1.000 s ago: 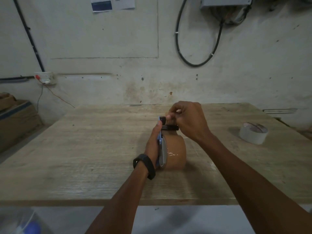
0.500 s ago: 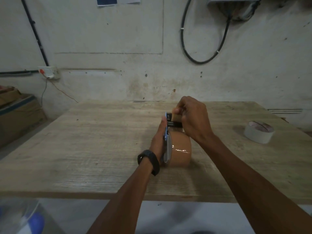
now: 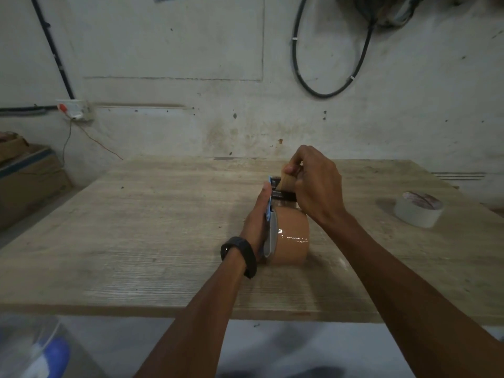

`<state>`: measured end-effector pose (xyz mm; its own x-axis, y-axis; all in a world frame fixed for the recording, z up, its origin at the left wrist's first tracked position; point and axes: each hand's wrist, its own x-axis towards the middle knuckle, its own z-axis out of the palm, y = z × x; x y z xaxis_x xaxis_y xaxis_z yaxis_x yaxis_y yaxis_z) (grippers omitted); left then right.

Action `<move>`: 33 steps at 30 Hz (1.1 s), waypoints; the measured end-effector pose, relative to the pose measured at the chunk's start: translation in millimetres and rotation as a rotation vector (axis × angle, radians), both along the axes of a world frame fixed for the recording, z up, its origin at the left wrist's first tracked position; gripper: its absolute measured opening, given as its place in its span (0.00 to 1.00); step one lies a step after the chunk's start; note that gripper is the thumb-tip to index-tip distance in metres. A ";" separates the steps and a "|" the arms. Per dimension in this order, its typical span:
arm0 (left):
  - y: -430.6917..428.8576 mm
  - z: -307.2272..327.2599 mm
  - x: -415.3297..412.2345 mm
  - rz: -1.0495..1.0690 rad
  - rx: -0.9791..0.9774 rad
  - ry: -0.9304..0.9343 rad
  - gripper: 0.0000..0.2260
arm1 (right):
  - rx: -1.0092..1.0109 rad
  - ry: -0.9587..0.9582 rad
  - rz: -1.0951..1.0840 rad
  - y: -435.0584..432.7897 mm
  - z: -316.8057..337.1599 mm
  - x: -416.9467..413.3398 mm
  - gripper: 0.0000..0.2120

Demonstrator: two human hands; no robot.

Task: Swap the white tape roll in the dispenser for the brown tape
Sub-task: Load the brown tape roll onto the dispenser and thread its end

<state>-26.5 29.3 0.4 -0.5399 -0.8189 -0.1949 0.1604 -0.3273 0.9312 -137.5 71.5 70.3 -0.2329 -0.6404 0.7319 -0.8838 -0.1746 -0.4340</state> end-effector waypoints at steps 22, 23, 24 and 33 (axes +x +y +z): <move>-4.3 -1.4 0.3 0.010 -0.072 -0.004 0.28 | -0.175 0.041 0.072 -0.2 2.9 -4.8 0.07; -3.3 -2.6 1.6 0.011 -0.078 -0.009 0.29 | -0.158 0.037 0.072 -1.4 3.1 -6.0 0.05; -4.3 -3.6 2.2 0.000 -0.078 0.008 0.30 | -0.126 0.032 0.071 -1.9 4.8 -6.5 0.05; -9.4 -10.3 2.1 -0.076 -0.020 0.115 0.35 | 0.141 -0.244 0.167 6.9 21.5 -25.2 0.07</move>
<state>-24.3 19.8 -9.9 -0.6184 -0.7778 -0.1123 0.2417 -0.3242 0.9146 -162.7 78.4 91.8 -0.2742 -0.7753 0.5690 -0.7150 -0.2313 -0.6597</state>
